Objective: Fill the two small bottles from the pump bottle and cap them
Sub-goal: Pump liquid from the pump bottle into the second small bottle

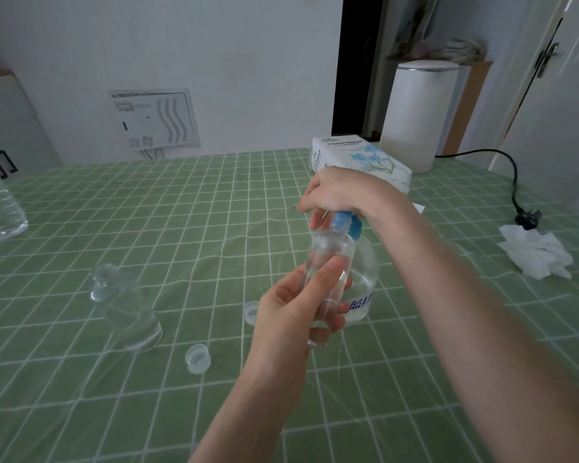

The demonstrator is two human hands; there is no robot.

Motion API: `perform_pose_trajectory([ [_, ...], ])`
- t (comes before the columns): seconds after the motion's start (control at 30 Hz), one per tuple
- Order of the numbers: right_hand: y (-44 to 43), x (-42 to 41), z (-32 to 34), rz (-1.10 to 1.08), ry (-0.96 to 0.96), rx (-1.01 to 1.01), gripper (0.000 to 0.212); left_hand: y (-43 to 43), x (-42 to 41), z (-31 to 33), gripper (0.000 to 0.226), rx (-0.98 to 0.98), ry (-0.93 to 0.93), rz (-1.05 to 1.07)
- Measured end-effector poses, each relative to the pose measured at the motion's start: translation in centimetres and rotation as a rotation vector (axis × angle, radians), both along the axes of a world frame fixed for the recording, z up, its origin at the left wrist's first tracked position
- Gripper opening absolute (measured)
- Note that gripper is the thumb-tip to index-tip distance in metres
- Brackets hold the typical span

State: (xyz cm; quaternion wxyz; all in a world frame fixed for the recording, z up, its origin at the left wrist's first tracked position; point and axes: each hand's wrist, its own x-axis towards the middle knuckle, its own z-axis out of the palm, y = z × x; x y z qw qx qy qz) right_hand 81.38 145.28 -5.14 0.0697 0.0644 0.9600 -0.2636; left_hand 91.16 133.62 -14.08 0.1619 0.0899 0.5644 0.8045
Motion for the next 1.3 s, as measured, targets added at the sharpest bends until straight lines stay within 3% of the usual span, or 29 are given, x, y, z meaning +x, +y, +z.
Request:
perform_pose_trajectory([
  [0.33, 0.2, 0.2, 1.0, -0.020, 0.108, -0.025, 0.030, 0.0, -0.1, 0.0, 0.040, -0.001, 0.021, 0.005],
  [0.93, 0.2, -0.2, -0.2, -0.019, 0.034, 0.014, 0.034, 0.1, -0.4, -0.4, 0.044, 0.003, 0.012, 0.013],
  [1.1, 0.3, -0.1, 0.8, -0.035, 0.110, -0.011, 0.029, 0.1, -0.5, -0.6, 0.042, 0.010, 0.038, 0.017],
  [1.3, 0.5, -0.2, 0.6, -0.018, 0.096, -0.149, 0.039, 0.1, -0.5, -0.7, 0.043, 0.008, 0.062, 0.031],
])
